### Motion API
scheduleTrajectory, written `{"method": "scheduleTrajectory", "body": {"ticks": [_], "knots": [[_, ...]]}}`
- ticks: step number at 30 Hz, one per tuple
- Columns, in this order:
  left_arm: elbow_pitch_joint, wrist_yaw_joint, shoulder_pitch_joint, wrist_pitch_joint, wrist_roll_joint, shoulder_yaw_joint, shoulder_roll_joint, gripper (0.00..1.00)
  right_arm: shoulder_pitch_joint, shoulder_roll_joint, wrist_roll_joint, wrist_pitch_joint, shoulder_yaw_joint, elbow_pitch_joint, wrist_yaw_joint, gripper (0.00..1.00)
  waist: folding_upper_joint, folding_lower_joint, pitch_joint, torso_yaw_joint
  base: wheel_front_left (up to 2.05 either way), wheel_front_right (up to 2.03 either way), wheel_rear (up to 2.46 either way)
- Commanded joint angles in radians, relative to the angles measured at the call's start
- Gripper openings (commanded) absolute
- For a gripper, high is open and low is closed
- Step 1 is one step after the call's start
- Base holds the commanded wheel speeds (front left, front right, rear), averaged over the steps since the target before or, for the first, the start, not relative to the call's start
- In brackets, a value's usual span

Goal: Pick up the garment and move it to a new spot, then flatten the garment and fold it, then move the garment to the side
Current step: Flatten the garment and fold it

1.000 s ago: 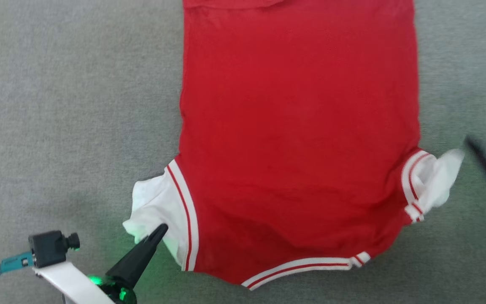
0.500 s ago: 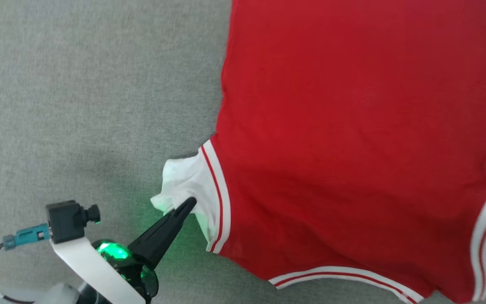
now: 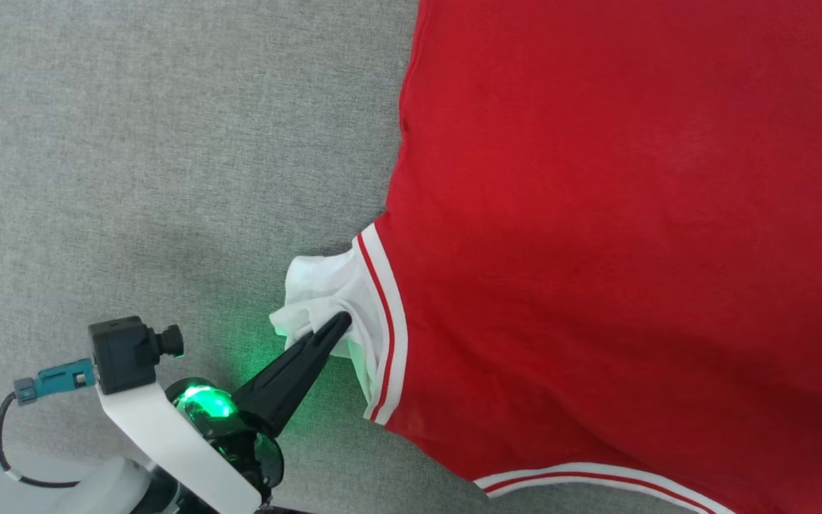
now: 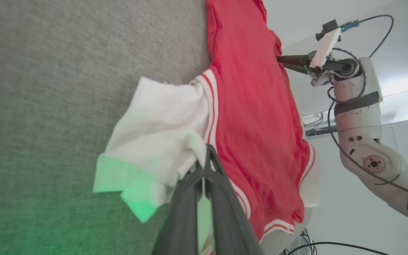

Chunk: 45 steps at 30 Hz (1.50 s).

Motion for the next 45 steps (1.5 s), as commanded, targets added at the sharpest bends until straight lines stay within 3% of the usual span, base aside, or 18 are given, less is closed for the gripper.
{"method": "scheduleTrajectory", "body": {"ticks": [1,6,12,18,25,33,39,40,41,42,45], "knots": [[0.006,-0.004,-0.017,-0.011,0.000,-0.006,0.000,0.00,0.036,0.014,0.000,-0.006,0.014,0.044,0.000,0.00,0.0000,0.0000,-0.008,-0.006,0.00,0.00,0.00],[0.033,-0.004,-0.028,-0.029,-0.010,-0.019,-0.001,0.00,0.046,-0.002,0.021,-0.075,0.011,0.051,0.000,0.00,0.0000,0.0000,-0.054,-0.021,0.00,0.00,0.00],[0.082,-0.004,0.006,-0.062,-0.039,-0.020,0.018,0.00,0.145,-0.067,0.122,-0.129,0.099,-0.034,0.000,0.00,0.0000,0.0000,-0.157,-0.064,0.00,0.00,0.00],[0.106,-0.004,0.057,-0.091,-0.070,-0.002,0.041,0.00,0.388,-0.178,0.296,-0.073,0.159,-0.255,0.000,0.00,0.0000,0.0000,-0.248,-0.118,0.00,0.00,0.00],[0.122,-0.004,0.114,-0.109,-0.091,0.027,0.059,0.00,0.791,-0.246,0.440,0.019,0.088,-0.544,0.000,0.00,0.0000,0.0000,-0.303,-0.168,0.00,0.00,0.00],[0.150,-0.004,0.141,-0.115,-0.112,0.044,0.061,0.00,1.205,-0.183,0.520,0.151,0.070,-0.811,0.000,0.00,0.0000,0.0000,-0.347,-0.195,0.00,0.00,0.00],[0.151,-0.004,0.142,-0.112,-0.117,0.042,0.062,0.00,1.289,-0.135,0.514,0.170,0.077,-0.881,0.000,0.00,0.0000,0.0000,-0.360,-0.205,0.00,0.00,0.00],[0.151,-0.004,0.141,-0.111,-0.118,0.041,0.062,0.00,1.283,-0.132,0.506,0.158,0.071,-0.890,0.000,0.29,0.0000,0.0000,-0.361,-0.205,0.00,0.00,0.00],[0.152,-0.004,0.139,-0.111,-0.118,0.041,0.062,0.00,1.272,-0.129,0.499,0.140,0.061,-0.900,0.000,0.40,0.0000,0.0000,-0.361,-0.206,0.00,0.00,0.00],[0.151,-0.004,0.138,-0.110,-0.118,0.039,0.062,0.00,1.264,-0.127,0.494,0.127,0.048,-0.907,0.000,1.00,0.0000,0.0000,-0.362,-0.206,0.00,0.00,0.00],[0.148,-0.004,0.133,-0.110,-0.114,0.035,0.059,0.00,1.242,-0.155,0.487,0.106,-0.007,-0.949,0.000,1.00,0.0000,0.0000,-0.358,-0.202,0.00,0.00,0.00]]}}
